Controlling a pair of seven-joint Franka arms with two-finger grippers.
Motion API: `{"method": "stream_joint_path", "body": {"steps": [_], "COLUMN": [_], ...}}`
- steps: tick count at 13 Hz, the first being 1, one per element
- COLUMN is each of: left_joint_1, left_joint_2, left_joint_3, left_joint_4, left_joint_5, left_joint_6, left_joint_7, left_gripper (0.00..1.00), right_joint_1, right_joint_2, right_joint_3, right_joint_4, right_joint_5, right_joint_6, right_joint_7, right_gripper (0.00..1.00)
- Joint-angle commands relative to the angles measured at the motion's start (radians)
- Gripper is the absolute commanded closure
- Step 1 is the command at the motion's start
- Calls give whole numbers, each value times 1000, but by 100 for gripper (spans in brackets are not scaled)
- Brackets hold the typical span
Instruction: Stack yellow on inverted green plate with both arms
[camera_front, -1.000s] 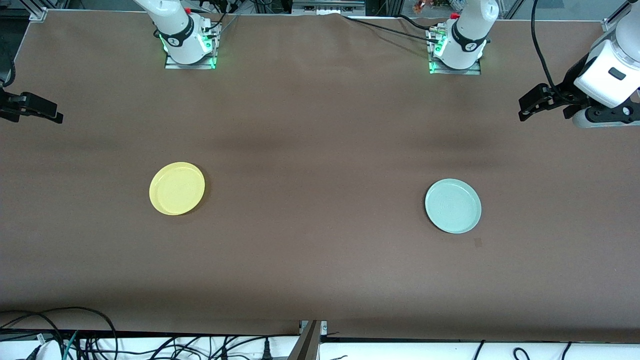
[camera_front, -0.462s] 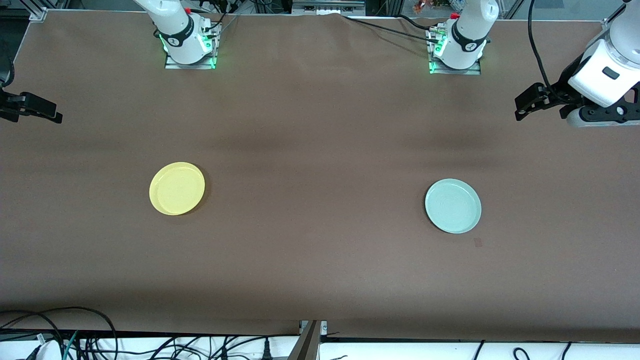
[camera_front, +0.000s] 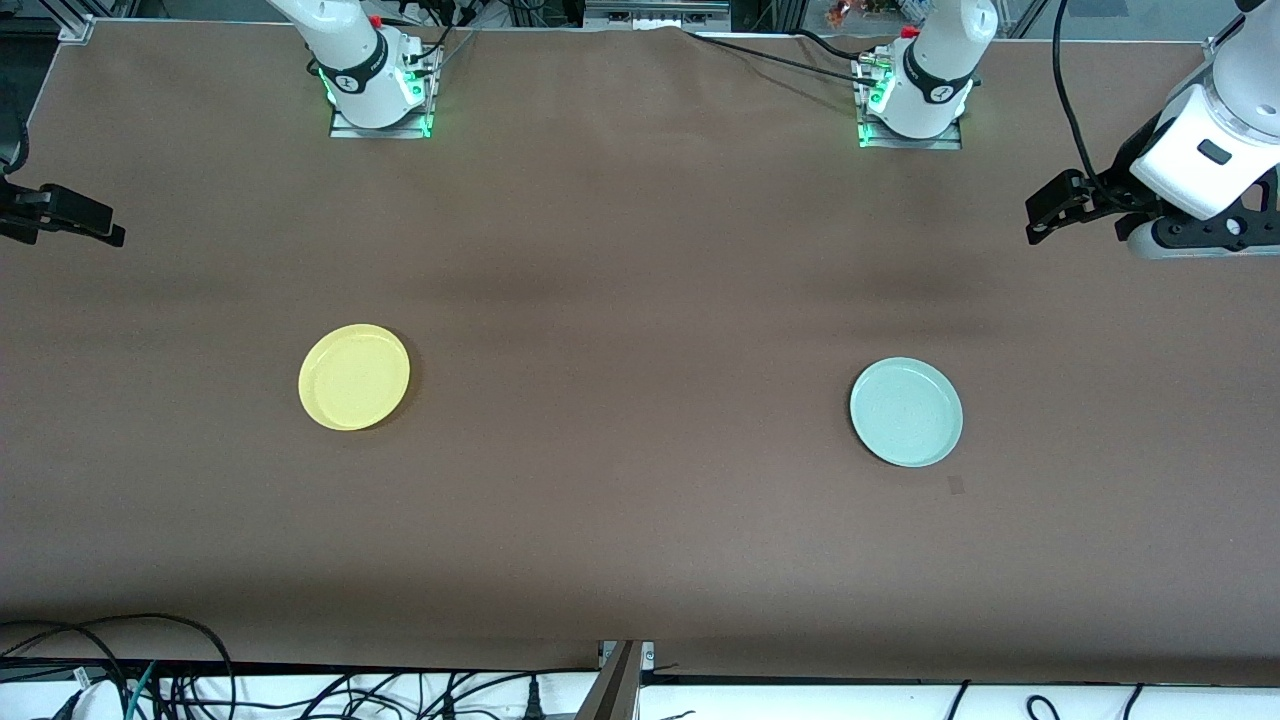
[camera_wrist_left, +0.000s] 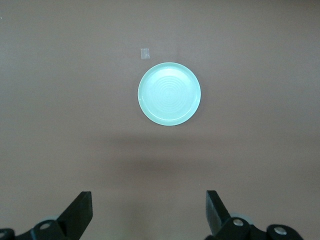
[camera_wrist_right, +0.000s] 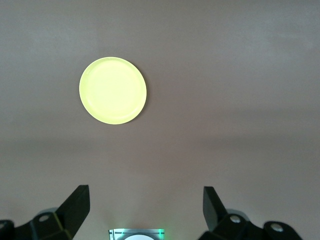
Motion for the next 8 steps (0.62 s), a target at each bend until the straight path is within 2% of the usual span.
{"method": "stream_joint_path", "body": {"steps": [1, 8], "left_joint_1": [-2, 0], "left_joint_2": [14, 20], "left_joint_3": [-1, -1], "left_joint_4": [22, 26], "left_joint_5": [10, 1], "left_joint_6": [-1, 2], "left_joint_7": [7, 6], "left_gripper": [0, 0], "right_joint_1": [-2, -4], "right_joint_2": [-2, -2], "right_joint_3": [0, 2], "right_joint_4": [10, 12], "right_joint_5": [1, 1], "right_joint_6": [-16, -16], "right_joint_7": [-5, -5], "right_gripper": [0, 0]}}
